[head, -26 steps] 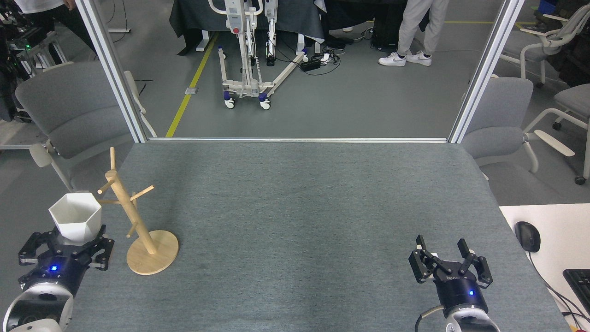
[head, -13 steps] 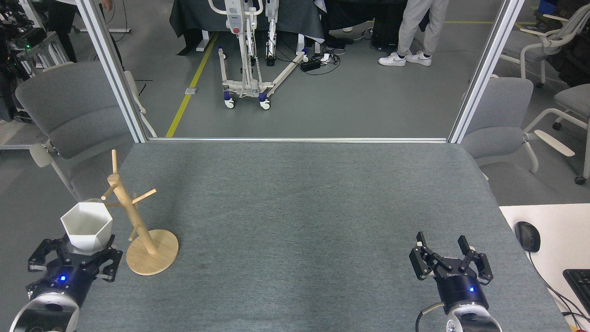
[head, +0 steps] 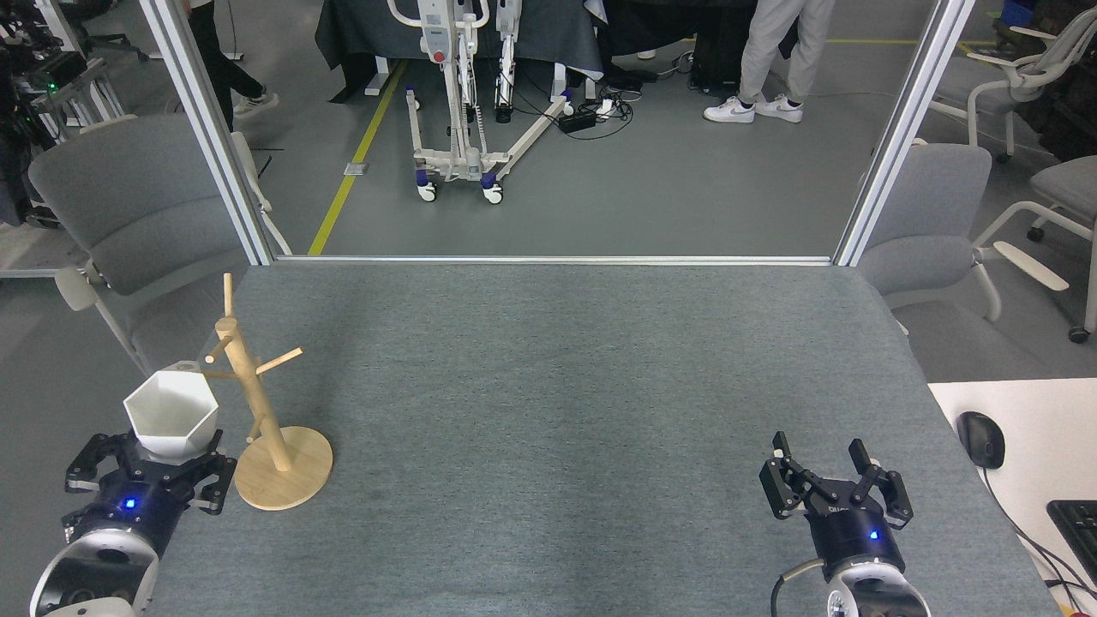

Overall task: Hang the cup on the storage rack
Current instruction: 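Carry the cup with the left gripper up beside the wooden stand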

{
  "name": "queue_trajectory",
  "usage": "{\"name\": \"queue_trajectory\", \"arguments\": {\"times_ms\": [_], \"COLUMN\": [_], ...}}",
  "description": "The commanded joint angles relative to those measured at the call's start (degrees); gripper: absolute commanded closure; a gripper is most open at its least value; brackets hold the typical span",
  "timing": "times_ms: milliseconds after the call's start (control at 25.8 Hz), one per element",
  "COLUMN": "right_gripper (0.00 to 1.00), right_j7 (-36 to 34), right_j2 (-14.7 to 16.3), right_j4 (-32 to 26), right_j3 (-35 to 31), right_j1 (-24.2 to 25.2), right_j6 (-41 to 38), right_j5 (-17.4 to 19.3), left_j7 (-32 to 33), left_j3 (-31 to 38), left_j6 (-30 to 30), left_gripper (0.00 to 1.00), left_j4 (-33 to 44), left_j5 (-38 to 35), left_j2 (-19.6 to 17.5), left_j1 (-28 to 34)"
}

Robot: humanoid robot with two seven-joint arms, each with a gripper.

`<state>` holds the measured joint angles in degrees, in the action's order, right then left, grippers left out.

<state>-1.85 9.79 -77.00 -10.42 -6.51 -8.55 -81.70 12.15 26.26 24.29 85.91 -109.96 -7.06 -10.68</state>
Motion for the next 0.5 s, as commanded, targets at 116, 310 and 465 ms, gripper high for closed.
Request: {"name": "queue_trajectory", "arguments": {"times_ms": [116, 310, 465], "right_gripper": [0.01, 0.01, 0.01], "right_j7": [-0.09, -0.18, -0.09], "right_j2": [-0.56, 0.14, -0.74], "right_j4": [1.42, 1.59, 2.30], "right_j3": [0.05, 0.05, -0.12], "right_j1": [-0.25, -0.43, -1.40], "right_j6": [0.02, -0.07, 0.02], "right_j5": [-0.04, 0.14, -0.30], "left_j7": [0.07, 0.07, 0.07], "left_j3": [-0.07, -0.07, -0.07], "left_j6": [0.05, -0.03, 0.23], "left_gripper": [1.00, 1.00, 1.00], "left_j4": [-4.08, -4.96, -5.49], "left_j5": [-0.87, -1.04, -0.95], "left_j2": [-0.24, -0.50, -1.29], "left_j1": [-2.33, -2.15, -1.80]}}
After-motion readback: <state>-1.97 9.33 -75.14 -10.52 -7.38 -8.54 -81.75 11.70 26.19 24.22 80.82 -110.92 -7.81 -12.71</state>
